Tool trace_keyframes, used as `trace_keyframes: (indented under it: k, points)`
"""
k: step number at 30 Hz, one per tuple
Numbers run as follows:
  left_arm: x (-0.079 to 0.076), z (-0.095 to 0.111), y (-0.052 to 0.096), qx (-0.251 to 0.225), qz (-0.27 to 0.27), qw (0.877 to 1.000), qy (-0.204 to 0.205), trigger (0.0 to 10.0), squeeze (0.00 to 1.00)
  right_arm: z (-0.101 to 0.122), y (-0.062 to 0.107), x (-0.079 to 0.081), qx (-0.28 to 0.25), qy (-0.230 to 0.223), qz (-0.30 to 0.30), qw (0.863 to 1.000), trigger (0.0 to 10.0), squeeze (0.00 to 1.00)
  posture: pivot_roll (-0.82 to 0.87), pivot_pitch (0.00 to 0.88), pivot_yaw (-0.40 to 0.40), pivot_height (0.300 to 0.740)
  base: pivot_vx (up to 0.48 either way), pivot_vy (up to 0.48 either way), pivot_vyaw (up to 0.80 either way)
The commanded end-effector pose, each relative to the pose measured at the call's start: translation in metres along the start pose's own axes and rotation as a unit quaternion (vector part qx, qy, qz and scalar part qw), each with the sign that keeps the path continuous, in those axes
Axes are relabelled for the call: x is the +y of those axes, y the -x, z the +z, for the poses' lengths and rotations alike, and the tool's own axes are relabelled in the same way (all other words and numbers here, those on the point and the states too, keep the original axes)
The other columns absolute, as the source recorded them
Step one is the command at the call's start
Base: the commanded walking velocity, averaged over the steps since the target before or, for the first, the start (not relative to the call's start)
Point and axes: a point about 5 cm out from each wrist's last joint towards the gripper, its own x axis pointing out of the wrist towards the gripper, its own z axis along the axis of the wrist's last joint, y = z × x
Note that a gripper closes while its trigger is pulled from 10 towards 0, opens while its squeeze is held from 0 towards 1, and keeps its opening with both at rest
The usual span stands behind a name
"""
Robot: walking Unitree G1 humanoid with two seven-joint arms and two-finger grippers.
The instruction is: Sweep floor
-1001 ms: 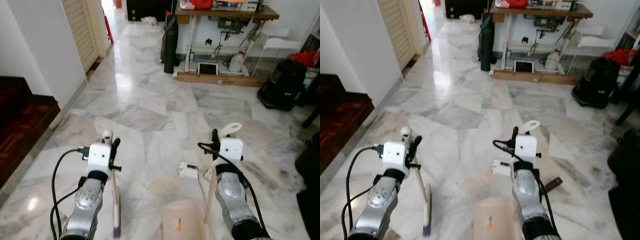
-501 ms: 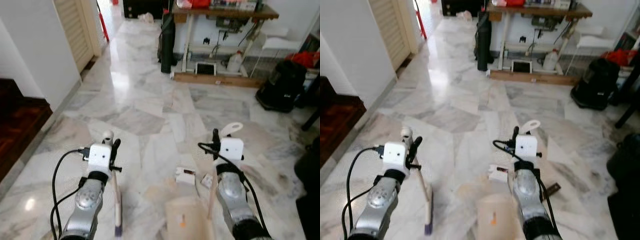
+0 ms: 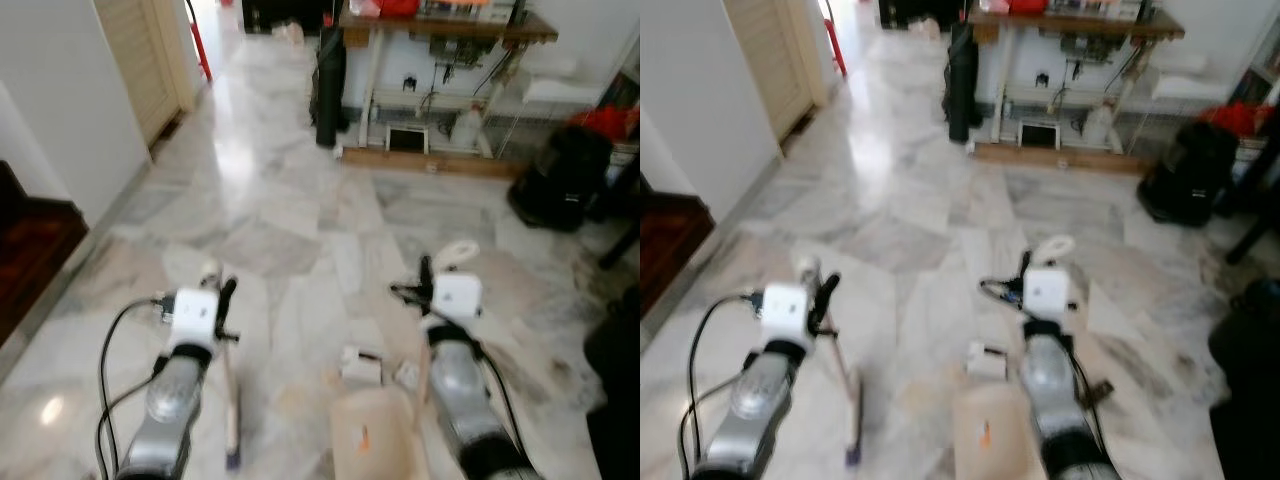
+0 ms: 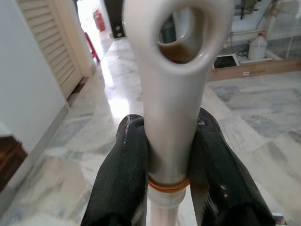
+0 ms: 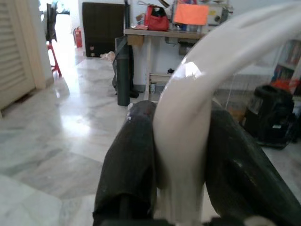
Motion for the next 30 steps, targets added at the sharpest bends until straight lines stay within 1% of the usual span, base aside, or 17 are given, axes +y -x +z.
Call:
trace_keyframes:
  k: [1,30]
  points:
    - [-0.0017,0.0098,-0.0030,-0.025,0.000,1.000,-0.001,10.0,0.00,0.0063,-0.0035,-0.0055,-0.016,-0.005,-0.012,1.000,10.0,0.00,0.12,0.015,0.010,0.740,0.300,0.000,0.00]
    - [-0.0010,0.0097,-0.0029,-0.025,0.001,1.000,-0.001,10.0,0.00,0.0056,-0.0032,-0.0059,-0.012,-0.003,-0.014,1.000,10.0,0.00,0.12,0.022,0.011,0.740,0.302,0.000,0.00]
